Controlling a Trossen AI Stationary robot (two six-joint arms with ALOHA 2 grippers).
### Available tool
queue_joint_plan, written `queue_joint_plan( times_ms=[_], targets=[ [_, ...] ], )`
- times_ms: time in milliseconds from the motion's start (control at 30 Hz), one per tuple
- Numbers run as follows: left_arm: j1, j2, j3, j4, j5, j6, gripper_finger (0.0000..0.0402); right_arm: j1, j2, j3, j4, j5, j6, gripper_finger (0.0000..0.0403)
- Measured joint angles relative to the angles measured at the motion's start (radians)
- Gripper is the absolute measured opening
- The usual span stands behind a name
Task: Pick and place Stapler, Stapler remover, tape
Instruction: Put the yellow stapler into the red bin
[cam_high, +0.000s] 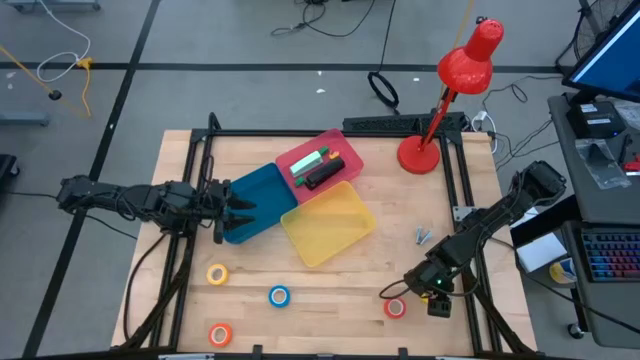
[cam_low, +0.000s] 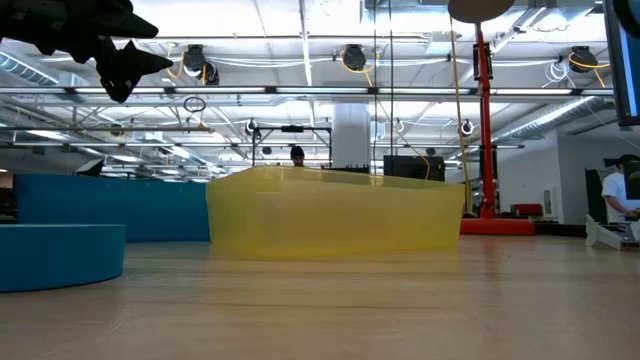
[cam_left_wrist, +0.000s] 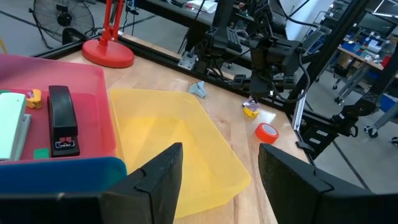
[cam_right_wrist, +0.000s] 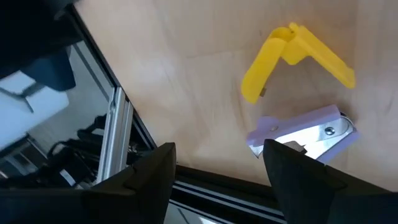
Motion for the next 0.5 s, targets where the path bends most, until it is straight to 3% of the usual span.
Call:
queue_joint_plan(
  times_ms=[233, 500],
  targets=[
    [0.0, 0.0, 0.0, 0.0, 0.0, 0.0, 0.0209, -0.014, -0.027, 0.0, 0.035, 0.019, 0.061, 0.0234],
    [0.0, 0.001, 0.0, 0.007, 0.0, -0.002, 0.0209, 0.009, -0.206, 0.0, 0.082, 0.266, 0.012, 0.0235]
  ],
)
